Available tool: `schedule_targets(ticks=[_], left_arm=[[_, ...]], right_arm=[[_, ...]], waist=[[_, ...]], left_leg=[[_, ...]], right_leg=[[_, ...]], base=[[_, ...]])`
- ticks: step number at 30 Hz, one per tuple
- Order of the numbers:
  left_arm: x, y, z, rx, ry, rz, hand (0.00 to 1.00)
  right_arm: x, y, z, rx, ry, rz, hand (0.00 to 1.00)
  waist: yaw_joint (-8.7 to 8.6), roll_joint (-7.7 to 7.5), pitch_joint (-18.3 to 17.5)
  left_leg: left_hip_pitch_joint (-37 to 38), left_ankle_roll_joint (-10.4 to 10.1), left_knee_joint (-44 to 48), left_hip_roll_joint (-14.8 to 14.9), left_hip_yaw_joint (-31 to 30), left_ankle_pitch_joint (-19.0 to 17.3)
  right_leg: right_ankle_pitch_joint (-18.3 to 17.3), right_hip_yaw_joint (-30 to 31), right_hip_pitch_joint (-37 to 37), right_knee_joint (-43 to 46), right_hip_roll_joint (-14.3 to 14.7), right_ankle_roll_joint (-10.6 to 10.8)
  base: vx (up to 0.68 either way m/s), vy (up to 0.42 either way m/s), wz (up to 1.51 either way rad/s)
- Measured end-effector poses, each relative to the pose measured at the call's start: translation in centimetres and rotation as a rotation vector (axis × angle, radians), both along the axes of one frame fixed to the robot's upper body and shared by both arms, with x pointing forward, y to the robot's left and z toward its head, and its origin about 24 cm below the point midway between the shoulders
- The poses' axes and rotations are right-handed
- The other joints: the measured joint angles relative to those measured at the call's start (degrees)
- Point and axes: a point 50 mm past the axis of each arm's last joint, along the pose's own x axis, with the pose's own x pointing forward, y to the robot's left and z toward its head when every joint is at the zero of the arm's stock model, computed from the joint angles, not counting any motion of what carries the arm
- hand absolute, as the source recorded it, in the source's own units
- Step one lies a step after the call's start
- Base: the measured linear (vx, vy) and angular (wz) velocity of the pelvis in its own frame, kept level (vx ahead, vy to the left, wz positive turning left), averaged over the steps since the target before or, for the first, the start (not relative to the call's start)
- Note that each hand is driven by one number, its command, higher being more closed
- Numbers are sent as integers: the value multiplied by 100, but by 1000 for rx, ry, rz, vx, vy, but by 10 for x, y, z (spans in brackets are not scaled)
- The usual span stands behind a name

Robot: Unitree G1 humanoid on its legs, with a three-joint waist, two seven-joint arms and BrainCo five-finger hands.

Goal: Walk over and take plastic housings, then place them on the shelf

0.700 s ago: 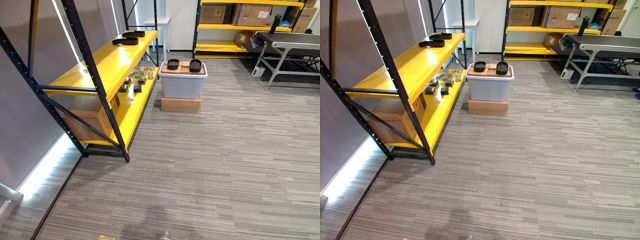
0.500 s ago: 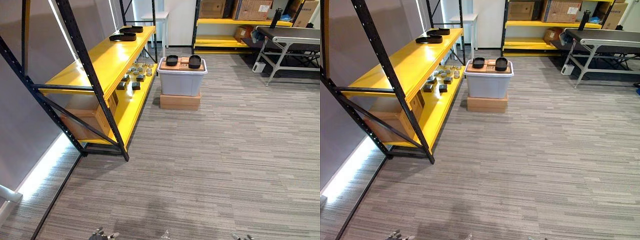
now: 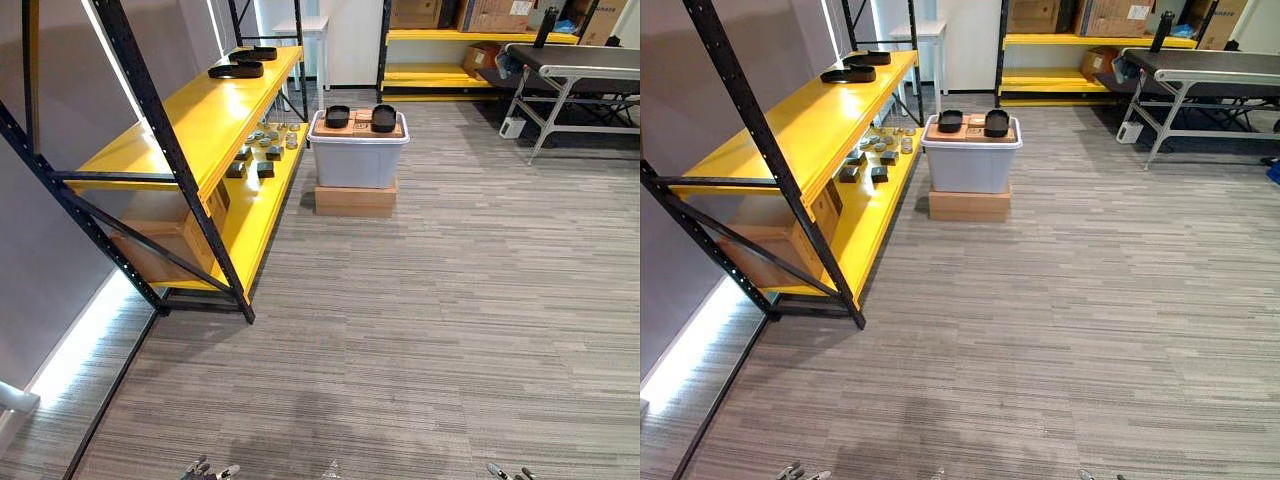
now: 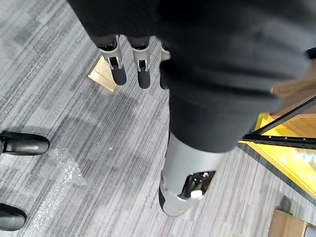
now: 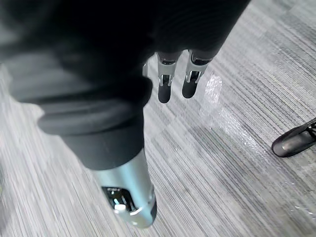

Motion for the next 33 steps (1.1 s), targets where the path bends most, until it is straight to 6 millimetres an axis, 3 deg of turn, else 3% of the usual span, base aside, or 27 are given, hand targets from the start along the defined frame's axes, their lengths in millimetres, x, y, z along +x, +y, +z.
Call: schedule_targets(ticks=[5,21,23,24,25,27,28,29,31,32,33], left_arm=[[-6,-9,-4,-22,16,-1,0],[-15,-21,-10,-54,68,-40,0],[-6,-25,-9,-55,55,-84,0],[-1,-27,-8,-53,47,-101,0],[-1,-27,-8,-51,51,-111,0],[-2,-26,-9,-45,62,-124,0],[0,-24,-8,-33,65,-154,0],[0,-22,-7,-27,68,-161,0],[9,-13,-3,-2,57,-162,0],[14,-11,-2,3,46,-161,0],[24,-7,2,20,27,-163,0]], right_arm=[[0,9,-5,49,-9,-57,0],[16,29,-10,91,-23,14,0],[21,30,-9,92,-35,19,0],[22,32,-9,96,-36,22,0],[26,34,-9,99,-40,40,0],[29,37,-9,102,-44,61,0],[20,38,-12,105,-17,59,0],[17,39,-13,107,-8,58,0],[16,44,-15,123,6,65,0],[17,46,-15,127,2,67,0],[19,49,-16,135,-2,69,0]], waist=[[-9,28,16],[-1,2,116],[-5,4,229],[5,-3,319],[37,28,390],[-14,40,520],[-67,52,656],[-73,46,689],[-175,102,784],[-220,138,819],[-315,182,860]], left_leg=[[2,0,4,3,-10,0],[-95,65,-134,-43,-41,23],[-290,169,167,-73,10,-223],[-315,245,355,-73,87,-365],[-287,335,438,-54,139,-527],[-149,366,494,-100,82,-677],[118,408,430,-126,-26,-767],[227,417,408,-116,-45,-810],[392,440,396,61,-118,-982],[407,423,380,153,-142,-1016],[475,350,261,314,-172,-1033]], right_leg=[[-10,-13,-2,28,-1,12],[-66,-219,-122,50,-42,-31],[-512,-322,-485,743,-204,166],[-819,-338,-746,1494,-350,466],[-933,-390,-1279,2682,-508,495],[-902,-688,-1985,4399,-911,309],[-1025,-951,-2310,5283,-1185,274],[-1118,-982,-2408,5353,-1196,297],[-1244,-1380,-2833,4520,-948,135],[-1187,-1550,-2931,4087,-829,54],[-893,-1880,-3109,3077,-571,-205]], base=[[-33,-24,1],[-29,-28,4],[11,19,22],[43,73,-1],[37,95,-12],[82,152,4],[202,158,27],[321,102,21],[355,-3,12],[405,-66,31],[357,-83,31]])
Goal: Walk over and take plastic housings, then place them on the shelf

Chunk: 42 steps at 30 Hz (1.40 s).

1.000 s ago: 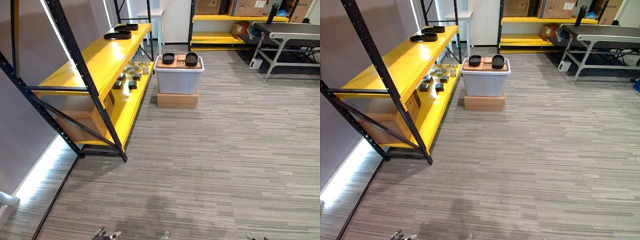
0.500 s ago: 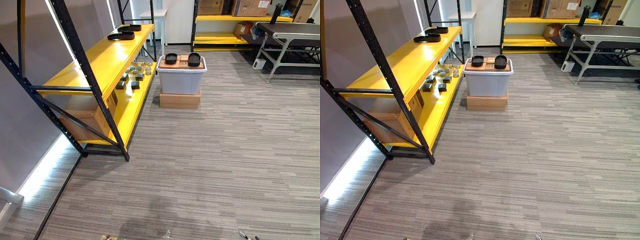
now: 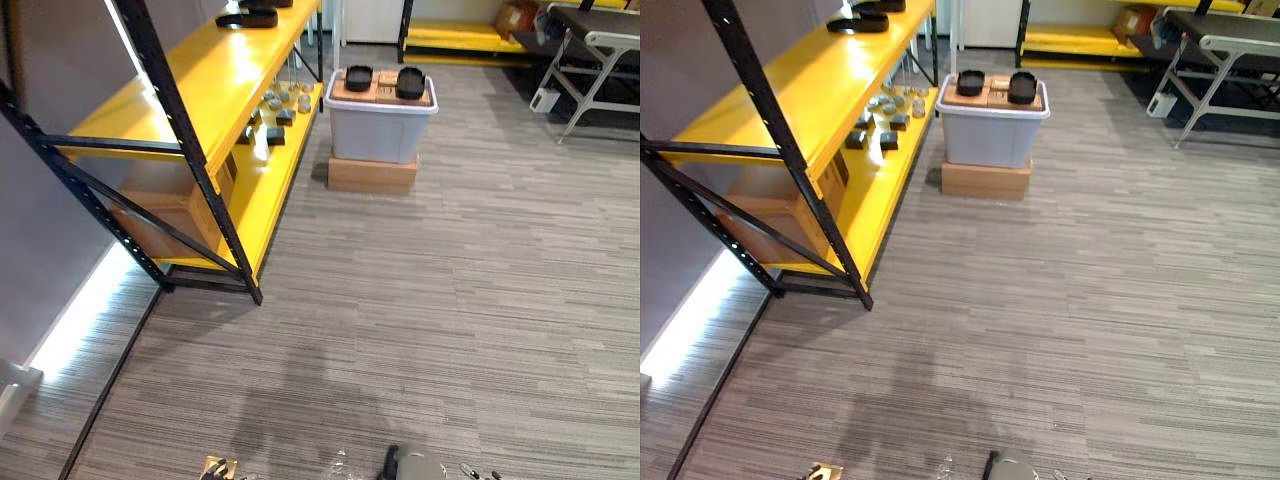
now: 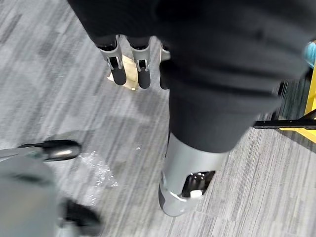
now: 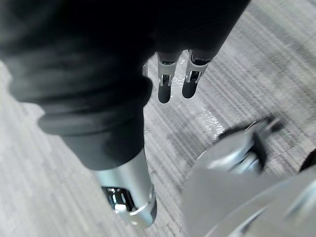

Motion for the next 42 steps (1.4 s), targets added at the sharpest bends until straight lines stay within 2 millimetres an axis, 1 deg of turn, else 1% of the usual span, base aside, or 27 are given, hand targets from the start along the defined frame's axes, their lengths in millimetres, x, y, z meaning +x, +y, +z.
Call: schedule_targets(ticks=[3,4,6,8,11,12,14,16,18,19,20,21,22,24,25,26,28,29,30,33,34,36,37,38,39,40,42], left_arm=[[6,5,3,20,-12,-2,0],[2,0,0,-2,-10,30,0],[1,-2,-1,-27,-23,95,0],[-11,-5,-5,-62,-21,196,0],[-29,-6,-9,-81,-6,280,0],[-35,-8,-10,-88,2,296,0],[-49,-11,-13,-102,26,335,0],[-61,-14,-16,-100,67,313,0],[-74,-24,-19,-115,107,279,0],[-80,-32,-21,-126,130,259,0],[-84,-33,-22,-128,145,251,0],[-94,-35,-23,-133,174,262,0],[-102,-33,-23,-127,195,270,0],[-102,-25,-22,-107,193,268,0],[-96,-17,-20,-87,179,256,0],[-86,-11,-18,-71,162,242,0],[-70,-15,-17,-71,130,200,0],[-55,-20,-15,-79,88,170,0],[-48,-21,-14,-81,68,162,0],[-10,-23,-6,-71,-27,111,0],[2,-27,-3,-80,-64,110,0],[6,-31,-2,-85,-78,132,0],[1,-41,-6,-111,-68,171,0],[-3,-44,-7,-123,-60,195,0],[-12,-50,-11,-144,-46,252,0],[-18,-53,-12,-167,-50,328,0],[-25,-49,-12,-177,-57,422,0]], right_arm=[[-10,5,-3,12,23,-5,0],[-15,2,-3,1,36,-2,0],[-10,8,-4,21,12,-18,0],[-18,8,-6,30,24,-47,0],[-18,10,-5,26,17,-46,0],[-11,9,-4,19,3,-37,0],[7,10,0,3,-17,19,0],[32,12,5,-6,-61,61,0],[45,7,11,-33,-84,98,0],[47,2,13,-52,-82,112,0],[42,1,12,-57,-66,116,0],[32,1,9,-65,-33,146,0],[25,5,5,-61,-7,174,0],[14,12,0,-31,28,166,0],[9,20,-4,-1,41,151,0],[2,28,-8,29,66,146,0],[-2,30,-9,33,75,150,0],[-3,32,-10,35,74,166,0],[-3,33,-10,36,73,176,0],[2,28,-7,14,46,195,0],[0,27,-7,10,51,190,0],[-15,27,-10,14,85,177,0],[-26,25,-11,15,112,158,0],[-31,26,-12,24,119,138,0],[-38,30,-14,36,128,112,0],[-43,27,-13,29,129,86,0],[-43,26,-12,18,118,89,0]], waist=[[-51,-168,-33],[-48,-140,-66],[20,-90,-83],[41,-40,-54],[197,-118,-11],[352,-123,-11],[551,-145,-8],[744,-262,55],[855,-217,25],[1030,-107,-53],[1048,-142,-59],[1048,-227,-136],[1045,-374,-335],[934,-524,-456],[858,-708,-364],[788,-827,-247],[681,-721,-115],[575,-539,-136],[563,-481,-147],[397,-440,-148],[304,-454,-143],[258,-555,-170],[207,-395,-138],[200,-350,-158],[191,-212,-184],[189,-59,-172],[276,-5,-102]], left_leg=[[395,-540,-57,94,6,-144],[521,-724,228,211,10,-252],[2,-1151,1660,508,1,96],[-883,-1183,4451,977,-143,1317],[-1573,-1038,6567,1637,487,1460],[-2005,-806,7053,1772,732,1277],[-2854,-606,6815,1652,839,893],[-3622,-634,4548,989,769,532],[-3870,-626,2043,572,511,874],[-4107,-839,1222,574,340,1004],[-4179,-831,1195,498,345,1003],[-4206,-254,1490,232,71,1522],[-4179,161,1635,54,-34,1941],[-3930,273,1908,-154,-41,2083],[-3598,308,2071,-369,-63,1649],[-3059,349,1998,-603,-150,1378],[-2201,437,1781,-730,-341,1018],[-1514,428,1437,-661,-528,775],[-1278,418,1310,-614,-582,718],[-441,231,732,-385,-942,501],[-204,143,504,-328,-1106,423],[152,52,367,-324,-1344,114],[338,-52,598,-169,-1534,-96],[275,-70,903,-81,-1579,-105],[-68,-111,1969,92,-1559,-84],[-660,-399,3439,365,-1501,256],[-1615,-750,5629,695,-1514,1079]], right_leg=[[977,-95,-214,-1658,402,-367],[1751,43,-121,-1514,515,-947],[1330,101,17,-1301,670,-1150],[960,169,1039,-1689,919,-1074],[561,441,2232,-2089,1118,-980],[446,685,2627,-2268,1142,-951],[326,1033,3050,-2547,1124,-889],[131,1369,3534,-2809,906,-729],[-60,1629,3933,-3026,831,-455],[-238,1820,4167,-3182,888,-227],[-354,1854,4380,-3221,845,-64],[-515,1881,4704,-2995,725,197],[-666,1878,4541,-2351,512,453],[-458,2017,3780,-45,137,753],[635,2309,3171,1587,-104,879],[1397,2243,2711,2832,-430,817],[840,1577,2307,3691,-946,148],[268,1268,1775,3568,-985,-39],[98,1241,1531,3342,-918,3],[-11,1244,720,440,-359,160],[412,1311,588,-1065,-224,190],[857,1778,362,-2148,-193,385],[1577,2076,338,-1562,-20,309],[1664,2087,322,-1306,32,172],[1526,1875,438,-980,79,-4],[1176,1680,679,-805,251,-170],[753,1547,1129,-710,463,-376]], base=[[624,-170,27],[962,-272,-10],[892,-274,-15],[799,-273,4],[692,-196,-27],[638,-113,-83],[664,-63,-90],[635,20,-79],[643,136,-73],[612,185,-80],[706,244,-59],[830,269,-19],[1084,344,-3],[938,302,21],[887,243,48],[856,201,55],[776,127,49],[722,104,42],[685,46,45],[761,-82,64],[763,-225,73],[909,-370,94],[863,-384,87],[866,-375,79],[818,-343,63],[786,-308,57],[679,-248,16]])
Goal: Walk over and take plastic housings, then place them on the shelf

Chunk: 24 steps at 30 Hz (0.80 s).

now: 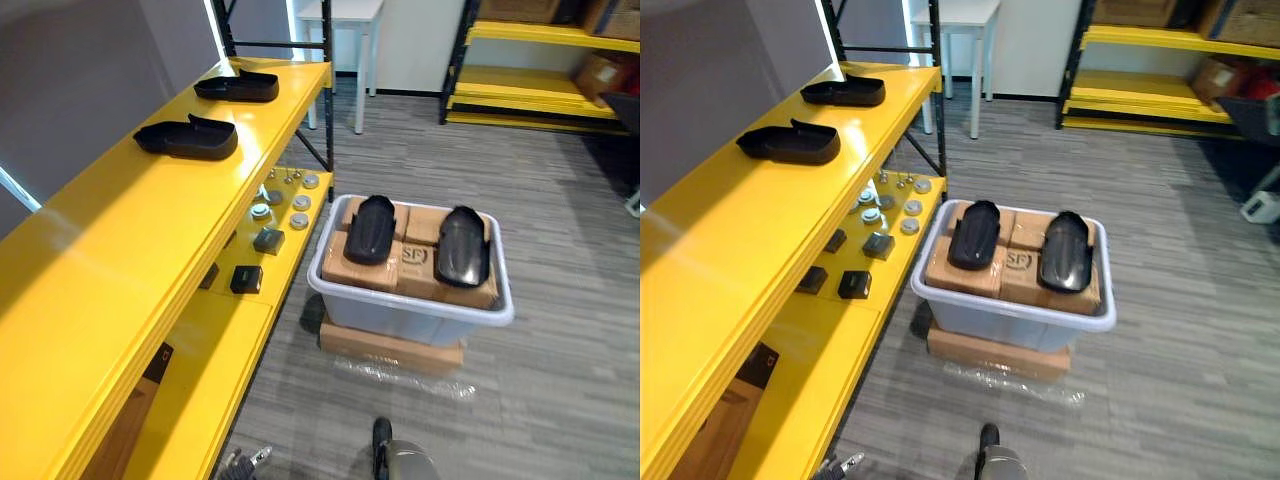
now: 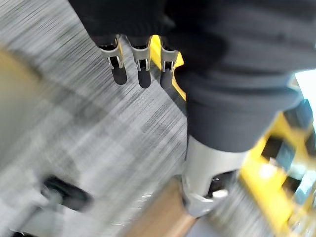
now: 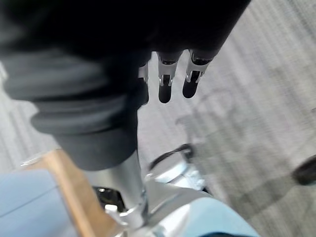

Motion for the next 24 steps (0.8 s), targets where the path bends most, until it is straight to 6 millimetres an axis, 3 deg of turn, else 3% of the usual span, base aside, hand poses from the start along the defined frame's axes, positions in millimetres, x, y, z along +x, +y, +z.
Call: schedule_targets(ticks=[2,3,4,6,7,8,9,12,13,17,18,20,22,24], left_arm=[[0,6,1,7,-5,21,0],[0,9,1,13,-8,21,0],[2,12,2,27,-10,1,0],[0,9,1,19,-7,8,0],[-1,4,0,8,1,9,0],[-2,-5,-2,-11,10,-4,0],[-3,-5,-2,-11,13,-6,0],[10,8,2,39,5,-84,0],[12,12,3,52,2,-96,0],[13,17,5,79,2,-127,0],[15,22,7,97,-3,-139,0],[14,28,8,122,0,-158,0],[6,31,7,141,22,-193,0],[2,26,5,133,35,-226,0]], right_arm=[[3,-1,0,-5,-2,-2,0],[3,-1,0,-6,-2,-4,0],[3,-2,1,-13,-3,-20,0],[8,-7,4,-28,-38,-59,0],[14,-12,7,-50,-66,-59,0],[17,-19,11,-83,-84,-55,0],[18,-19,11,-87,-85,-53,0],[29,-3,15,-104,-130,58,0],[43,2,23,-122,-190,119,0],[54,5,49,-204,-332,232,0],[55,4,66,-249,-403,260,0],[56,-3,91,-325,-494,289,0],[59,-15,116,-405,-586,283,0],[61,-25,127,-456,-618,262,0]], waist=[[132,-91,112],[137,-148,135],[112,-247,166],[53,-220,148],[24,-112,89],[30,104,11],[30,115,13],[-9,-179,-13],[-15,-282,-11],[-29,-314,-4],[-35,-322,-28],[-64,-343,-43],[-215,-396,-83],[-245,-428,-96]], left_leg=[[-673,121,1173,281,477,-88],[-746,192,1071,336,698,-192],[-730,157,6,473,1369,-417],[-552,49,-1781,505,1956,-452],[-474,93,-3320,368,1981,-199],[-486,151,-4416,283,1838,950],[-454,183,-4445,299,1916,848],[-267,140,-4957,-4,2099,774],[-218,162,-5150,-117,2272,790],[90,177,-5504,-253,2484,800],[158,184,-5624,-264,2521,811],[292,140,-5842,-265,2649,880],[412,110,-6094,-260,2770,973],[490,103,-6163,-253,2856,979]], right_leg=[[-84,16,756,-391,119,-96],[-82,32,986,-573,90,-93],[-28,35,1548,-1103,-46,-9],[-43,66,1826,-1406,-130,116],[-118,135,1786,-1426,-123,231],[-250,317,1665,-1347,16,368],[-285,358,1667,-1333,49,398],[-414,552,1446,-1201,-220,555],[-428,711,1340,-1217,-317,580],[-433,882,1384,-1276,-401,604],[-433,934,1397,-1319,-390,605],[-433,1031,1372,-1342,-353,606],[-431,1150,1361,-1358,-293,609],[-426,1236,1357,-1360,-270,616]], base=[[658,-196,-13],[544,-109,0],[397,-64,1],[406,-1,-16],[492,185,-54],[337,180,-52],[346,226,-35],[284,172,-19],[197,130,-43],[125,86,-26],[81,33,-22],[68,17,-27],[54,0,-27],[29,-6,-27]])
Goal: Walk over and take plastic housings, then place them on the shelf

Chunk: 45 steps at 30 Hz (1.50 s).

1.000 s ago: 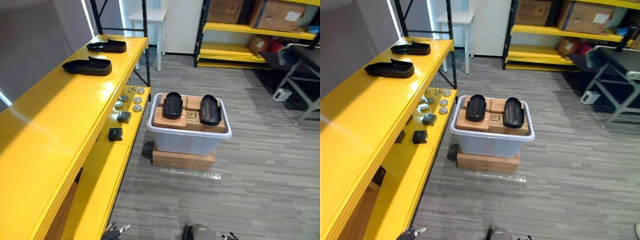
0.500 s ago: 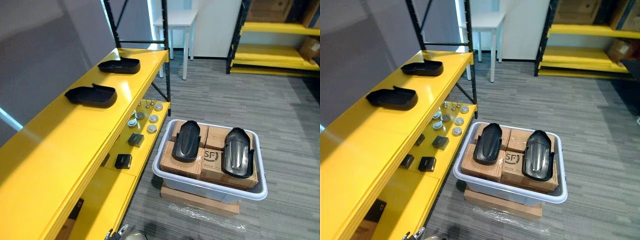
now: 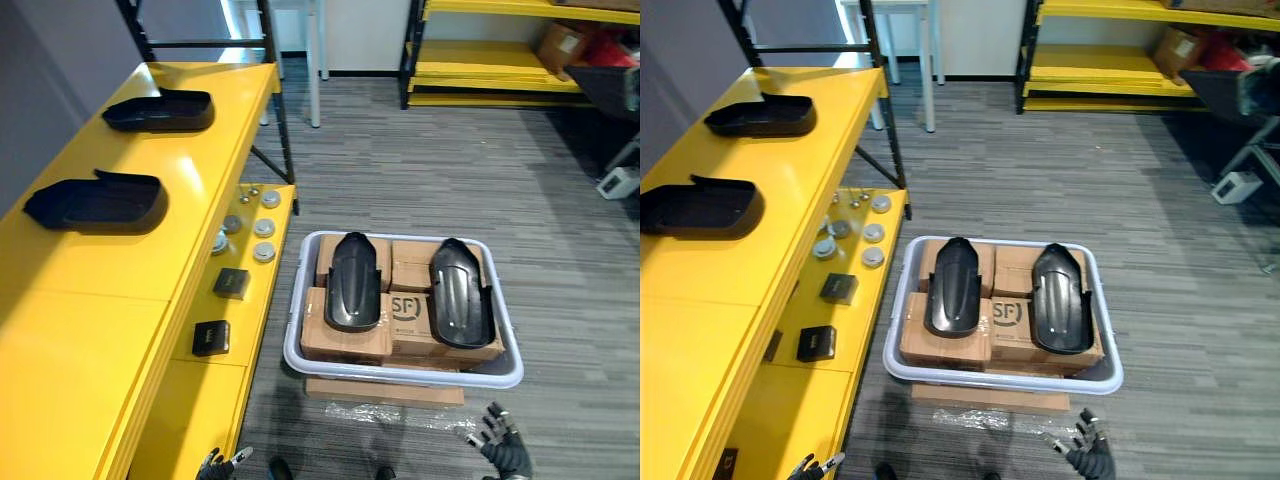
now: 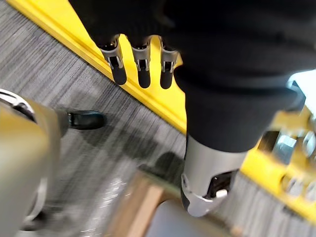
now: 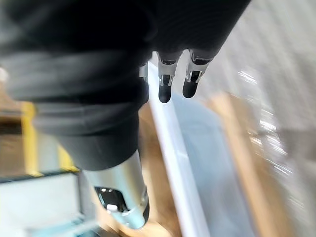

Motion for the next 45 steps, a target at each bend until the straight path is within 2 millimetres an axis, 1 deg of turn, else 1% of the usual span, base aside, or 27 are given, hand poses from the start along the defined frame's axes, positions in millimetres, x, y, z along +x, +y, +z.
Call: schedule_targets(ticks=[2,3,5,6,7,8,9,11,12,13,14,16,18,20,24,25,26,27,29,32,36,37,38,40,41,43,45], left_arm=[[-2,-8,-2,-10,11,-46,0],[-2,-14,-3,-23,12,-76,0],[1,-16,-2,-18,-1,-120,0],[5,-17,0,-11,-15,-141,0],[14,-20,3,-5,-45,-177,0],[21,-22,5,-1,-63,-193,0],[26,-23,6,0,-76,-204,0],[42,-24,12,15,-121,-223,0],[45,-24,14,17,-134,-216,0],[53,-24,17,25,-156,-215,0],[57,-24,19,26,-168,-215,0],[59,-21,20,40,-169,-233,0],[57,-16,20,56,-152,-220,0],[54,-12,17,73,-120,-224,0],[58,-10,18,83,-120,-223,0],[61,-12,19,80,-129,-227,0],[63,-13,20,78,-133,-231,0],[67,-16,21,76,-144,-248,0],[72,-20,22,73,-157,-258,0],[77,-25,23,71,-167,-285,0],[79,-27,24,59,-177,-274,0],[79,-28,24,54,-179,-271,0],[80,-30,24,49,-182,-270,0],[81,-32,24,40,-185,-265,0],[81,-32,24,38,-186,-265,0],[84,-34,25,33,-194,-268,0],[85,-35,26,30,-199,-269,0]], right_arm=[[5,-10,6,-40,-22,-27,0],[14,-16,12,-68,-50,-40,0],[36,-27,20,-109,-95,-89,0],[51,-34,24,-132,-113,-118,0],[77,-46,33,-175,-138,-158,0],[92,-53,40,-193,-158,-184,0],[102,-57,46,-202,-177,-197,0],[139,-72,69,-224,-225,-248,0],[146,-77,74,-231,-229,-260,0],[161,-87,87,-243,-239,-284,0],[173,-95,100,-238,-258,-311,0],[183,-104,116,-236,-283,-343,0],[189,-111,129,-253,-300,-368,0],[188,-120,136,-291,-286,-387,0],[192,-137,154,-317,-270,-449,0],[194,-145,163,-317,-263,-467,0],[194,-149,168,-317,-264,-478,0],[194,-159,182,-315,-271,-511,0],[195,-170,203,-302,-293,-545,0],[191,-181,222,-292,-301,-579,0],[190,-186,233,-290,-298,-578,0],[192,-185,240,-309,-299,-559,0],[192,-187,248,-336,-302,-549,0],[192,-188,256,-372,-294,-530,0],[192,-188,258,-381,-290,-524,0],[191,-190,261,-423,-264,-492,0],[193,-188,262,-454,-243,-465,0]], waist=[[18,-24,-18],[15,-20,-15],[27,4,19],[35,32,81],[54,87,254],[86,128,395],[114,158,498],[221,267,886],[241,303,956],[296,393,1142],[305,475,1269],[321,561,1327],[331,571,1376],[339,576,1442],[314,617,1484],[304,674,1513],[302,703,1528],[319,781,1563],[330,890,1610],[390,1010,1646],[445,1059,1658],[445,1077,1658],[450,1118,1669],[464,1160,1676],[472,1165,1676],[565,1171,1673],[579,1191,1674]], left_leg=[[11,0,-1,-2,70,-1],[-48,0,-2,-5,76,0],[-220,43,-2,-10,63,35],[-336,72,2,-14,52,77],[-531,123,32,-24,-13,116],[-651,140,77,-31,-93,128],[-723,159,114,-32,-136,141],[-1022,192,246,-75,-332,163],[-1113,199,290,-79,-388,159],[-1249,236,372,-79,-457,167],[-1401,247,465,-74,-536,174],[-1682,249,597,-58,-608,174],[-1919,251,736,-22,-657,172],[-2104,294,920,7,-689,141],[-2572,340,1367,92,-736,-16],[-2675,352,1438,96,-757,-34],[-2717,355,1460,95,-775,-38],[-2827,342,1491,89,-798,-51],[-2976,367,1516,84,-837,-33],[-3123,418,1515,62,-880,6],[-3242,476,1488,39,-932,53],[-3291,484,1457,18,-932,62],[-3324,543,1417,-11,-943,105],[-3375,582,1364,-54,-956,141],[-3383,574,1332,-68,-957,162],[-3426,591,1257,-111,-959,205],[-3501,594,1225,-136,-1002,229]], right_leg=[[8,87,-36,2,2,12],[19,98,-97,2,-1,27],[71,104,-273,13,-4,56],[126,103,-378,13,-7,70],[222,93,-534,2,-23,99],[276,79,-605,3,-37,122],[309,78,-637,0,-43,124],[350,49,-783,12,-96,149],[372,46,-847,19,-100,159],[395,30,-919,41,-115,175],[397,2,-1021,101,-129,178],[399,-57,-1253,193,-137,182],[399,-79,-1444,272,-121,182],[401,-87,-1551,302,-108,182],[440,-79,-1852,384,-75,183],[469,-87,-1916,383,-78,194],[483,-93,-1942,383,-79,203],[513,-103,-2025,382,-91,219],[552,-132,-2148,381,-110,225],[588,-182,-2260,381,-126,238],[598,-246,-2359,382,-139,238],[601,-253,-2411,381,-154,244],[606,-268,-2453,381,-175,252],[614,-283,-2517,381,-210,266],[616,-285,-2535,381,-220,269],[618,-305,-2605,385,-251,272],[618,-405,-2664,398,-270,272]], base=[[-6,-9,-20],[-52,-13,-7],[-73,-8,-1],[-117,13,8],[-147,20,18],[-152,34,23],[-166,43,33],[-199,51,33],[-174,42,26],[-155,33,24],[-152,32,27],[-110,25,18],[-66,17,8],[-36,12,1],[-18,19,-2],[-29,37,4],[-41,46,6],[-46,48,6],[-45,46,7],[-25,30,7],[-1,11,9],[11,14,6],[14,13,8],[19,10,7],[32,9,6],[39,3,5],[40,-5,13]])
